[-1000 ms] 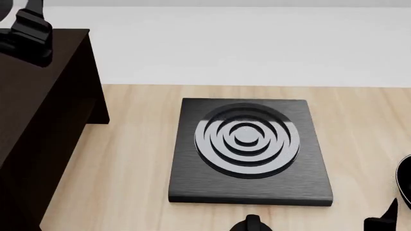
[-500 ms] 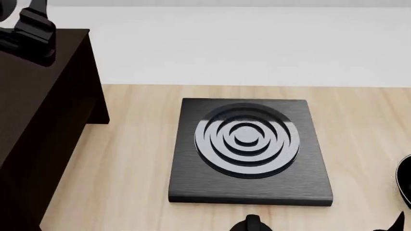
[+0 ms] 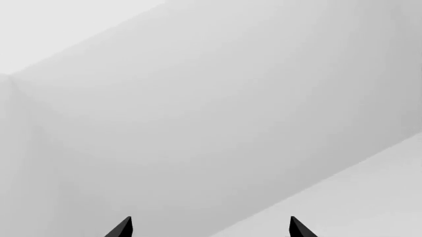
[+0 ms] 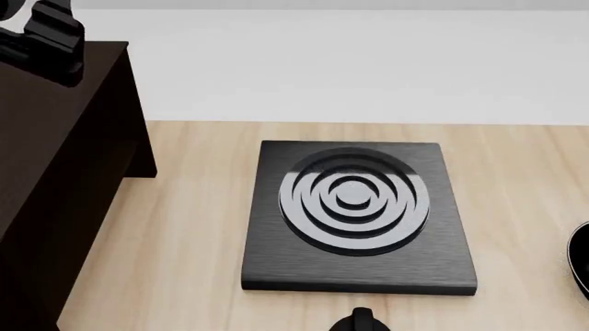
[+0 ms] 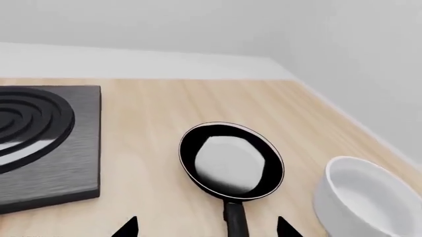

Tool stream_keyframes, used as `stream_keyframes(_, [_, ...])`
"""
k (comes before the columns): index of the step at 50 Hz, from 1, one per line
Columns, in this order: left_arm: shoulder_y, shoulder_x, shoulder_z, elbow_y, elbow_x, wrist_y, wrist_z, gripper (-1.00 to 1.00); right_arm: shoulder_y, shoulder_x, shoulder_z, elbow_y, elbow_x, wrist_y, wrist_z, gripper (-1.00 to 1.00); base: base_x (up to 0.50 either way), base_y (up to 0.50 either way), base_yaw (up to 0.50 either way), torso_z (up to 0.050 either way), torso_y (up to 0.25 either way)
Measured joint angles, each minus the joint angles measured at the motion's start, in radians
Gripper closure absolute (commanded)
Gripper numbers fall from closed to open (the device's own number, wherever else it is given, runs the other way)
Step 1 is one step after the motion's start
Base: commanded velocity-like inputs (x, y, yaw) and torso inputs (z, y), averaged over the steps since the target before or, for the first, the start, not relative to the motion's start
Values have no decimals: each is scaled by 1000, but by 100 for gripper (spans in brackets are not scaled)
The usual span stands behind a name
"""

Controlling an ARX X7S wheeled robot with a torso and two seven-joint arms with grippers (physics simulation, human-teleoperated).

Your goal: Put the frying pan under the cabinet shelf.

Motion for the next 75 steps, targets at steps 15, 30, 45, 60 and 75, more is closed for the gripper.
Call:
stream_keyframes(15, [-38,8,19,-1,-2,-20,-1,-100,-21,-1,10,91,-34,-59,-41,-100,0,0,0,0,0])
stream_keyframes(30, [-99,21,45,-8,-2,-42,0,-100,13,14,-17,202,-65,-104,-78,-100,0,0,0,0,0])
stream_keyframes(45, [-160,35,66,-10,-3,-69,-2,-100,71,20,-82,346,-113,-167,-122,-100,0,0,0,0,0])
stream_keyframes(60, [-217,44,80,-8,-4,-95,-2,-100,116,17,-133,480,-149,-225,-167,-100,0,0,0,0,0])
stream_keyframes(75, [-241,45,89,-9,-6,-103,-3,-100,132,15,-144,599,-177,-280,-201,-100,0,0,0,0,0])
